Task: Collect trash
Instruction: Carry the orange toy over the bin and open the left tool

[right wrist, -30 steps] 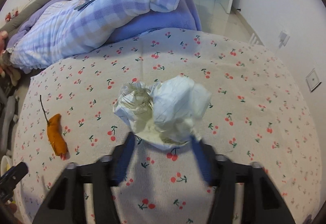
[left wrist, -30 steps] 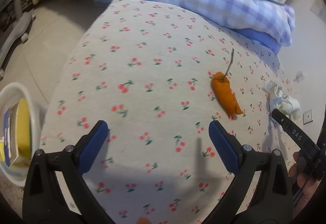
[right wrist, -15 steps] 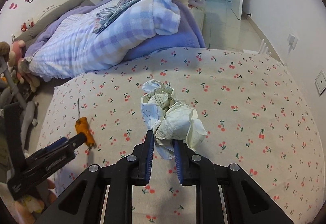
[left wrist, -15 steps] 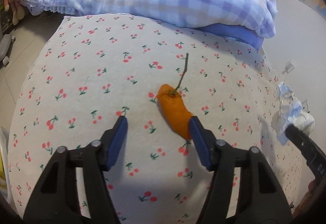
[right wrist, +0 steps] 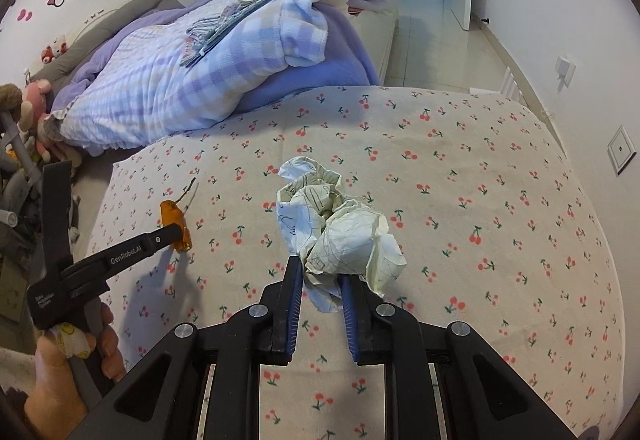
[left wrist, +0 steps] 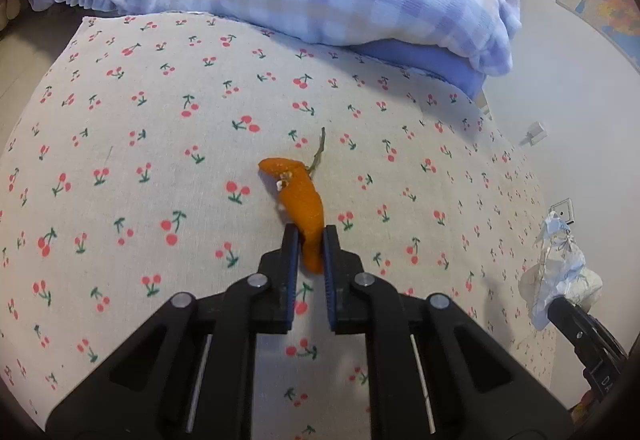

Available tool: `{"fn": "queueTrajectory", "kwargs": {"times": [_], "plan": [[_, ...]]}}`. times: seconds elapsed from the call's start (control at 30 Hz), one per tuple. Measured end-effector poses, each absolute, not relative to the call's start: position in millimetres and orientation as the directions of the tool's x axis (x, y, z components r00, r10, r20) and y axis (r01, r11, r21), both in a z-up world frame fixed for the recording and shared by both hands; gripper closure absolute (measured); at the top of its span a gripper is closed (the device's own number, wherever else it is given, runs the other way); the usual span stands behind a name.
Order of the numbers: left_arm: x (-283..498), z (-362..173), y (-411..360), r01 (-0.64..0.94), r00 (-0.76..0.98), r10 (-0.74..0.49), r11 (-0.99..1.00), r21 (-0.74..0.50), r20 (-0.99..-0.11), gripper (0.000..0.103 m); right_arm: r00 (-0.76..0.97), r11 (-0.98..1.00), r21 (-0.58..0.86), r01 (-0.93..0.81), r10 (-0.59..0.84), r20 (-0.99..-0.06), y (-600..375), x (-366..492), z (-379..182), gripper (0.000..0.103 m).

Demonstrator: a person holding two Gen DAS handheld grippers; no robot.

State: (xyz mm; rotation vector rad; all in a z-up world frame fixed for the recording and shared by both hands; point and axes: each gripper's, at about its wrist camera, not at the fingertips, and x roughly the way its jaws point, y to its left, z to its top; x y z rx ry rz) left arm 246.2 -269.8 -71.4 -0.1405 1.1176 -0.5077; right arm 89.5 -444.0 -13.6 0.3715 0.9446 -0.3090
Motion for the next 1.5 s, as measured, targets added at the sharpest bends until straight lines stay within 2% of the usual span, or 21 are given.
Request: {"fn": "queueTrajectory", "kwargs": {"times": [0.6, 0.93, 1.17, 1.5], "plan": [[179, -27, -195, 0.368, 0.386, -0.398, 0.894, -0.256, -0.833, 0.092, 0.572, 0.913, 0.213, 0.348, -0.027, -0.82, -402, 53, 22, 0.083], [148, 2, -128, 0.377, 0.407, -0.424, 0.885, -0.274, -0.809, 0.092, 0.576, 0.933, 0.262, 0.247, 0.076, -0.814, -343, 53, 35, 0.084], [147, 18, -61, 0.322, 0.473, -0.378, 0.915, -0.243, -0.796, 0.092, 0.587, 0.947, 0.286, 0.145, 0.151, -0.796, -287, 64, 46, 0.083], [152, 10, 36, 0.171, 0.491, -0.293, 0.956, -0.239, -0.82, 0.092, 0.555, 0.958, 0.284, 0.033, 0.219, -0.802, -211, 96, 38, 0.083]]}}
